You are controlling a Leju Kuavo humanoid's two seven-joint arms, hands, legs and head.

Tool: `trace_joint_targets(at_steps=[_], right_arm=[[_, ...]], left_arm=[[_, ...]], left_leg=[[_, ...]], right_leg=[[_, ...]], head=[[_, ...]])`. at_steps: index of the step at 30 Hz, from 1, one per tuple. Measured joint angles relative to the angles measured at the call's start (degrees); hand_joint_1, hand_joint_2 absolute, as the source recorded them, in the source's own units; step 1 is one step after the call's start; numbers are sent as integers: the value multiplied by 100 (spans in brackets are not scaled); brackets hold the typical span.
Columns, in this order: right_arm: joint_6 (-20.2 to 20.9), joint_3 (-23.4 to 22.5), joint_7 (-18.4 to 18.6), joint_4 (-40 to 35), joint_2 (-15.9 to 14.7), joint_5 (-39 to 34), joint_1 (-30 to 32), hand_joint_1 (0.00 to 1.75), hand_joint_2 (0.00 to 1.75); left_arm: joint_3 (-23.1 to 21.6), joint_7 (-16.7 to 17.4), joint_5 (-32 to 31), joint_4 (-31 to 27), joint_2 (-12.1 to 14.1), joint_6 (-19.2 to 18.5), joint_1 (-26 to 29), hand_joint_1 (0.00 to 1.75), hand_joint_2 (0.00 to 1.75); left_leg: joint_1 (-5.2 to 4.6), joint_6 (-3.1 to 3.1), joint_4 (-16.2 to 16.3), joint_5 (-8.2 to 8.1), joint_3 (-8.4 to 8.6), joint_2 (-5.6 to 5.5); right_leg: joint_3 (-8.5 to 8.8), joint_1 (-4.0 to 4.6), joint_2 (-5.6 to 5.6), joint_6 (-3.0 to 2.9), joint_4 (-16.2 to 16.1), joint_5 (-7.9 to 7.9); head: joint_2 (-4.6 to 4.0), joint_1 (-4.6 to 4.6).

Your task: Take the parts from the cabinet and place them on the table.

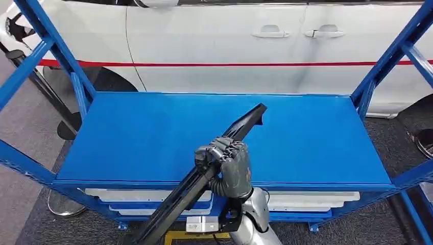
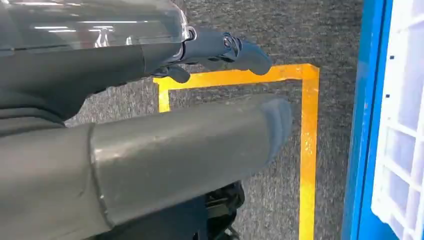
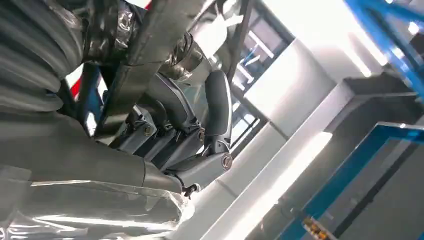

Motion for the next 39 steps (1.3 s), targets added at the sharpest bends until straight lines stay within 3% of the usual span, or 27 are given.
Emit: trace_joint_targets(at_steps=[1,2,5,6,7,8,10,11,12,13,14,16,17,20,22,23,24,26,27,28,29,31,32,33,35,37,39], right_arm=[[0,138,79,17,-26,-153,-5,175,175],[0,249,120,35,-61,-260,-3,175,175],[13,636,188,101,-197,-481,-9,175,175],[11,750,201,124,-236,-519,-18,175,175],[11,835,212,146,-260,-526,-39,175,175],[11,926,223,164,-280,-546,-75,175,175],[11,1066,223,195,-323,-557,-112,175,175],[11,1117,207,210,-345,-528,-117,175,175],[11,1145,183,223,-354,-500,-114,175,175],[11,1191,164,245,-369,-480,-117,175,175],[11,1215,146,249,-374,-480,-122,175,175],[11,1232,120,247,-378,-463,-133,175,175],[11,1232,118,238,-378,-441,-134,175,175],[7,1232,120,199,-382,-303,-163,175,175],[7,1230,126,184,-389,-292,-223,175,175],[2,1230,133,177,-389,-312,-259,175,175],[-2,1230,140,177,-389,-316,-292,175,175],[-4,1221,140,177,-398,-242,-297,175,175],[-4,1202,140,177,-398,-166,-300,175,175],[-4,1176,157,177,-398,-98,-321,175,175],[-4,1145,186,177,-398,-36,-365,175,175],[-4,1060,333,177,-396,44,-517,175,175],[-4,994,411,179,-389,95,-650,175,175],[-4,918,448,179,-378,140,-732,175,175],[-4,755,511,195,-358,186,-912,175,175],[-2,653,537,201,-336,239,-1039,175,175],[-2,609,542,212,-306,241,-1120,175,175]], left_arm=[[0,-7,0,0,-4,-2,-6,0,0],[0,-7,0,0,-7,-4,-13,0,0],[0,-24,24,0,-6,0,-39,0,0],[0,-26,44,0,-2,-2,-45,0,0],[0,-28,44,0,4,-2,-51,0,0],[0,-31,44,0,4,-2,-50,0,0],[0,-35,52,0,9,-4,-54,0,0],[0,-35,59,0,13,-9,-53,0,0],[0,-35,59,0,13,-17,-51,0,0],[0,-35,61,0,13,-24,-51,0,0],[0,-35,59,0,13,-24,-54,0,0],[0,0,46,0,13,-24,-79,0,0],[0,29,37,0,15,-24,-98,0,0],[-4,90,2,0,18,-24,-81,0,0],[-7,101,0,0,9,-28,-97,0,0],[-9,107,0,0,9,-39,-116,0,0],[-11,114,-2,0,7,-39,-128,0,0],[-24,118,-17,0,4,-55,-128,0,0],[-35,127,-46,0,4,-59,-129,0,0],[-48,136,-68,0,2,-68,-133,0,0],[-65,144,-89,0,-2,-85,-140,0,0],[-96,171,-131,0,-15,-116,-169,0,0],[-112,190,-168,0,-17,-125,-188,0,0],[-135,208,-190,0,-20,-127,-205,0,0],[-171,249,-201,0,-20,-131,-232,0,0],[-195,275,-216,0,-11,-131,-234,0,0],[-214,286,-219,0,-11,-133,-233,0,0]], left_leg=[[-1,-19,25,-1,-8,-2],[-54,-72,64,-10,-35,-5],[-26,-177,27,53,-48,-4],[-25,-221,33,68,-60,-11],[1,-246,118,-40,-103,-7],[1,-270,352,-299,-194,-4],[17,-310,1211,-842,-505,-1],[16,-325,1633,-1028,-641,-2],[16,-332,1768,-1053,-645,-1],[16,-327,1636,-968,-520,-1],[15,-311,1282,-806,-272,-1],[10,-244,185,-463,439,-2],[-29,-212,13,-546,490,-7],[-64,-120,10,-447,437,-14],[2,-31,-78,-297,442,28],[-5,7,-88,-249,391,33],[-4,56,-85,-205,327,41],[-9,50,-68,-121,196,48],[-9,41,-50,-81,120,49],[-8,29,-28,-49,56,49],[-6,18,-2,-25,-7,50],[-2,-27,53,22,-100,46],[-20,-71,78,52,-157,42],[-15,-108,81,89,-154,43],[-13,-184,69,160,-170,45],[17,-259,97,158,-229,33],[15,-299,575,-433,-423,28]], right_leg=[[257,3,1,-32,-445,85],[270,43,5,-55,-531,54],[215,58,25,-133,-517,116],[206,33,12,-194,-567,174],[195,13,-13,-234,-587,213],[154,6,-14,-272,-589,239],[71,19,-19,-298,-585,295],[16,27,-24,-300,-577,329],[-27,33,-26,-297,-570,355],[-68,35,-26,-289,-560,383],[-102,38,-25,-281,-547,406],[-146,42,-22,-244,-522,450],[-162,75,-25,-210,-514,475],[-160,44,-24,-99,-547,560],[-191,34,-6,-35,-501,535],[-268,38,-2,-7,-336,289],[-401,29,0,10,36,-43],[-674,18,-1,44,905,-545],[-703,10,-1,54,1129,-599],[-591,0,-2,59,1061,-526],[-367,-8,-4,57,779,-381],[295,-13,-5,26,-174,-93],[486,11,2,-10,-535,-191],[419,47,10,-41,-444,-36],[391,65,17,-103,-490,-43],[324,10,-15,-216,-577,95],[192,12,-23,-303,-587,205]], head=[[0,2],[0,0],[0,0],[0,2],[0,0],[0,-2],[0,0],[0,-2],[0,0],[0,0],[0,0],[0,-2],[0,0],[0,0],[0,0],[0,9],[0,7],[0,9],[0,7],[0,11],[0,7],[0,9],[0,7],[0,2],[0,9],[0,13],[0,2]])
